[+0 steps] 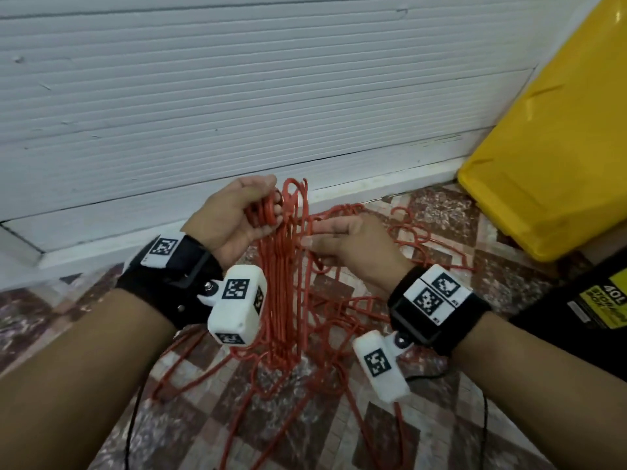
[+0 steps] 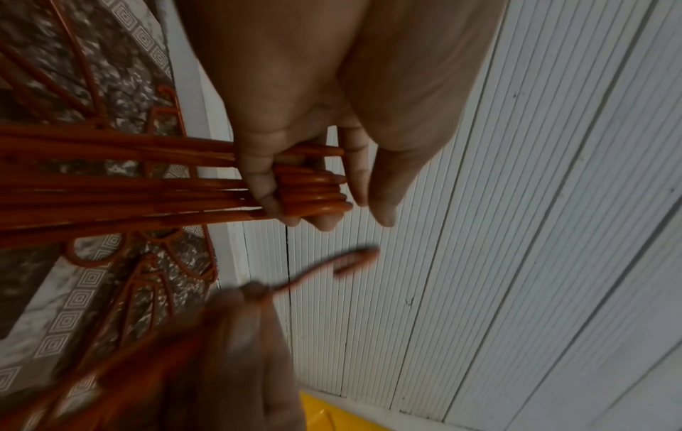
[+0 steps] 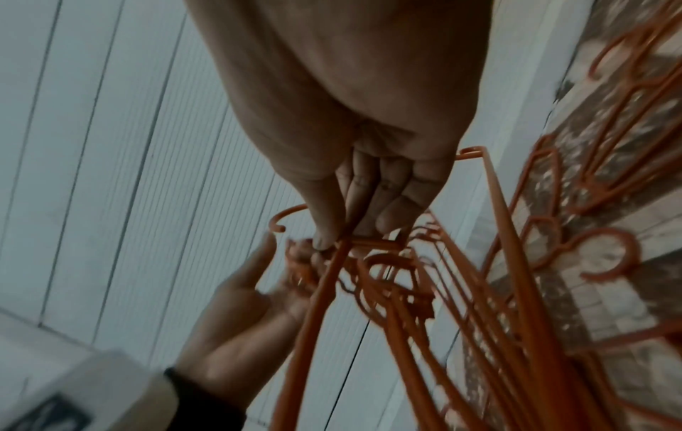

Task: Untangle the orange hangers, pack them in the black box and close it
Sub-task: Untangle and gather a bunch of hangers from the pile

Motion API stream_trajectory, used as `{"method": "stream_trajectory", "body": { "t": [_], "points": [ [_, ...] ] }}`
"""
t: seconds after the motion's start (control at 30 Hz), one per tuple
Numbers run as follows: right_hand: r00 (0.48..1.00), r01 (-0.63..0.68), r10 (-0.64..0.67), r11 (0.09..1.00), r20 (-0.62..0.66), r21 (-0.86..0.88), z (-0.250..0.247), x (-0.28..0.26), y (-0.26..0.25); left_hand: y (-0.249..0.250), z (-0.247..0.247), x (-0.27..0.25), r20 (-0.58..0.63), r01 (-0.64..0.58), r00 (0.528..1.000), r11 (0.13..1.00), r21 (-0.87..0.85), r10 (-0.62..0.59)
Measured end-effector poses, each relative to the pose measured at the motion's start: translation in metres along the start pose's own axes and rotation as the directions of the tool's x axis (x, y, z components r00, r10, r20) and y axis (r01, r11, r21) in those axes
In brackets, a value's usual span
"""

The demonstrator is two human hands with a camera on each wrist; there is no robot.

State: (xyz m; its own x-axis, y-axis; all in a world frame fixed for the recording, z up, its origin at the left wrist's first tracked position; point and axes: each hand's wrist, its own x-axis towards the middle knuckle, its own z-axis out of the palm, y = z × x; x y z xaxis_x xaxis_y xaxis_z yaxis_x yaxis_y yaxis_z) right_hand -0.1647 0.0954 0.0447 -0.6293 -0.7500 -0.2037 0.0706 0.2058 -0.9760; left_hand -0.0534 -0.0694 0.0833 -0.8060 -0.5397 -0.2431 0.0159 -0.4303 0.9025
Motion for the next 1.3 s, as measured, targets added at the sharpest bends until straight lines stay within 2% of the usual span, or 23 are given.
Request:
{"method": "stream_trajectory", "body": {
  "t": [0.17, 0.33, 0.43, 0.53, 0.6, 0.63, 0.7, 0.77, 0.83, 0.93, 1.0, 1.17, 1.3],
  "points": [
    [0.999, 0.004, -0.007, 0.998, -0.042, -0.068, 0.025, 0.005, 0.001, -0.002, 0.006, -0.005, -0.002, -0.039, 0.999, 0.999, 0.032, 0.039],
    [0.999, 0.038, -0.035, 0.982, 0.023, -0.187, 0.027, 0.007, 0.008, -0.002, 0.006, -0.009, -0.027, -0.021, 0.999, 0.995, 0.100, 0.023],
    [0.996, 0.077, -0.062, 0.967, 0.068, -0.244, 0.009, 0.005, 0.004, -0.002, 0.001, -0.009, -0.041, -0.004, 0.999, 0.991, 0.134, 0.010],
    [0.996, 0.056, -0.074, 0.937, -0.041, -0.344, -0.039, 0.015, 0.017, 0.003, -0.007, -0.008, -0.064, -0.012, 0.998, 0.988, 0.156, 0.022],
    [0.994, -0.038, -0.026, 0.824, -0.105, -0.565, -0.081, 0.023, 0.039, 0.007, -0.012, -0.006, -0.061, -0.027, 0.997, 0.985, 0.168, 0.038],
    [0.993, -0.104, 0.034, 0.718, -0.114, -0.688, -0.101, 0.027, 0.055, 0.009, -0.015, -0.005, -0.056, -0.034, 0.997, 0.984, 0.173, 0.044],
    [0.970, -0.218, 0.192, 0.436, -0.147, -0.873, -0.134, 0.029, 0.090, 0.013, -0.020, -0.002, -0.043, -0.047, 0.998, 0.984, 0.172, 0.055],
    [0.926, -0.286, 0.314, 0.215, -0.211, -0.934, -0.152, 0.022, 0.124, 0.015, -0.024, 0.001, -0.047, -0.056, 0.997, 0.985, 0.165, 0.064],
    [0.907, -0.329, 0.322, 0.137, -0.272, -0.934, -0.159, 0.010, 0.149, 0.017, -0.028, 0.003, -0.056, -0.061, 0.996, 0.983, 0.170, 0.072],
    [0.924, -0.346, 0.218, 0.136, -0.313, -0.928, -0.165, -0.001, 0.167, 0.016, -0.034, 0.005, -0.069, -0.059, 0.995, 0.982, 0.179, 0.072],
    [0.924, -0.347, 0.231, 0.171, -0.305, -0.922, -0.167, 0.000, 0.168, 0.015, -0.038, 0.005, -0.075, -0.060, 0.994, 0.980, 0.190, 0.075],
    [0.910, -0.384, 0.293, 0.332, -0.292, -0.862, -0.163, 0.000, 0.159, 0.016, -0.044, 0.006, -0.098, -0.049, 0.993, 0.974, 0.221, 0.073],
    [0.943, -0.329, 0.204, 0.472, -0.261, -0.818, -0.160, -0.004, 0.149, 0.013, -0.048, 0.008, -0.116, -0.040, 0.991, 0.969, 0.243, 0.070]
  ]
}}
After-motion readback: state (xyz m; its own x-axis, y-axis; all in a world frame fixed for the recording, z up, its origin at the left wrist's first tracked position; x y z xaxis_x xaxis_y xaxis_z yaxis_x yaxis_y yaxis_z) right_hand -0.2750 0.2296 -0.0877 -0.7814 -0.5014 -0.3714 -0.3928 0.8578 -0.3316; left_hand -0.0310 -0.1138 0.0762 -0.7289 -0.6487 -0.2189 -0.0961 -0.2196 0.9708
